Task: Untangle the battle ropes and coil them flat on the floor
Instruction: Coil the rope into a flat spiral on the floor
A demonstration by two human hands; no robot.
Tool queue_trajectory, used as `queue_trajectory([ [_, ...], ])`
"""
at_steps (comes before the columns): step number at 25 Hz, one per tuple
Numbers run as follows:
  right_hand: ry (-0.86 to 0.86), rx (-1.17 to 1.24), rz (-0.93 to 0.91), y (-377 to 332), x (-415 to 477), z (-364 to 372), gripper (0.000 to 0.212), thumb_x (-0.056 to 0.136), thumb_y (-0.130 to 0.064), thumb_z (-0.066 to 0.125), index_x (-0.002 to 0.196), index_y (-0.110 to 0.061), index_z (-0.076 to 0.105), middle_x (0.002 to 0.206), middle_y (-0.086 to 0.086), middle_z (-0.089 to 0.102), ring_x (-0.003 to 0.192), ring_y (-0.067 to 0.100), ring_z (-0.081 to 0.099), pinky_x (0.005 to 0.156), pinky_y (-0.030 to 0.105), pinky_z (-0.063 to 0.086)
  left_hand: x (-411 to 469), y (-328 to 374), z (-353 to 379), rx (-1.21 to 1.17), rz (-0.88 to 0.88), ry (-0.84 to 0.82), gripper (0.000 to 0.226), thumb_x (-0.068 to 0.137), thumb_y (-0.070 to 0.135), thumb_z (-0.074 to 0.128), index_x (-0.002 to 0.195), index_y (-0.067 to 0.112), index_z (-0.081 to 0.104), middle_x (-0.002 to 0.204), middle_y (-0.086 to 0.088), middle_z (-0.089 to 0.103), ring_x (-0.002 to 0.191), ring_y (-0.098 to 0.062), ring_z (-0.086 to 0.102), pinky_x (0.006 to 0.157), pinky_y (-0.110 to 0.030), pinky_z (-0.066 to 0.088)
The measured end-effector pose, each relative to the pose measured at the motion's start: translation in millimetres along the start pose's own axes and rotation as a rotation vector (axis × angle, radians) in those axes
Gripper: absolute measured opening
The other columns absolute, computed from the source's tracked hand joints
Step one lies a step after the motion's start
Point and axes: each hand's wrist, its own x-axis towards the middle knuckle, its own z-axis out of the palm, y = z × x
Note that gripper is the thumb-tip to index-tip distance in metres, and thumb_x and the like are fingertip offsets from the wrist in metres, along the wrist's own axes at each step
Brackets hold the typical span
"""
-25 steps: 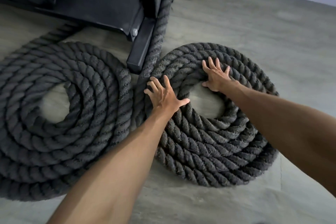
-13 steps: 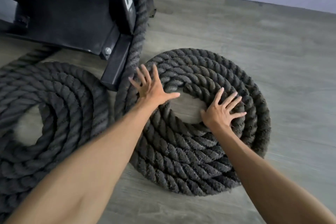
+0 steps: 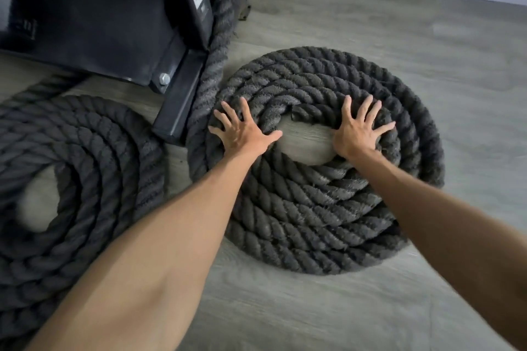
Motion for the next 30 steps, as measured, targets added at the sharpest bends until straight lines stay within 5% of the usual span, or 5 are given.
queue_trajectory([
  [7,-0.087,-0.139,-0.147,-9.7,107.9,-35.4,0.083,0.102,-0.03,0.051,0.158,-0.033,-0.009,0.165,0.01,-0.021,0.152,0.031,-0.02,0.111,0.076,0.001,7.5,31.5,-15.4,-0.157,-0.075,-0.167,0.12,0.076,0.074,0.062,0.156,0.026,-0.013,0.155,-0.024,-0.03,0.142,-0.043,-0.031,0.113,-0.063,-0.015],
  [11,-0.181,-0.154,-0.051,-23.8,92.9,-65.1,0.084,0.102,-0.019,0.05,0.159,-0.034,-0.01,0.166,0.009,-0.017,0.153,0.031,-0.014,0.115,0.072,0.004,11.8,-22.6,-52.0,-0.572,0.045,-0.26,0.083,0.083,0.06,0.066,0.152,0.025,0.035,0.158,-0.012,0.03,0.148,-0.03,0.022,0.119,-0.05,0.025],
  [17,0.213,0.163,-0.566,-175.5,-59.0,-69.2,0.048,0.096,-0.013,0.042,0.144,-0.015,0.047,0.151,0.016,0.043,0.141,0.036,0.033,0.115,0.056,0.026,-52.6,-171.5,-77.2,-0.943,0.026,0.395,0.029,0.092,0.028,0.06,0.074,0.006,0.064,0.062,-0.009,0.068,0.053,-0.026,0.066,0.052,-0.036,0.055],
  [22,0.24,0.257,-1.103,-332.0,-238.5,-6.9,0.033,0.092,-0.03,0.048,0.112,-0.014,0.069,0.115,0.011,0.066,0.116,0.036,0.054,0.096,0.053,0.042,-114.8,-349.7,-78.6,-0.484,-0.299,0.804,0.025,0.089,0.025,0.06,0.069,0.01,0.059,0.072,-0.017,0.067,0.073,-0.038,0.064,0.059,-0.038,0.045],
  [30,-0.012,-0.103,-0.858,-387.5,-320.8,111.6,0.071,0.098,-0.065,0.02,0.157,-0.026,0.022,0.167,0.015,-0.007,0.151,0.039,-0.019,0.11,0.075,-0.004,-117.1,-512.7,-46.5,-0.296,-0.515,0.501,0.04,0.083,0.044,0.066,0.117,0.022,0.06,0.127,-0.014,0.056,0.126,-0.036,0.044,0.106,-0.051,0.031],
])
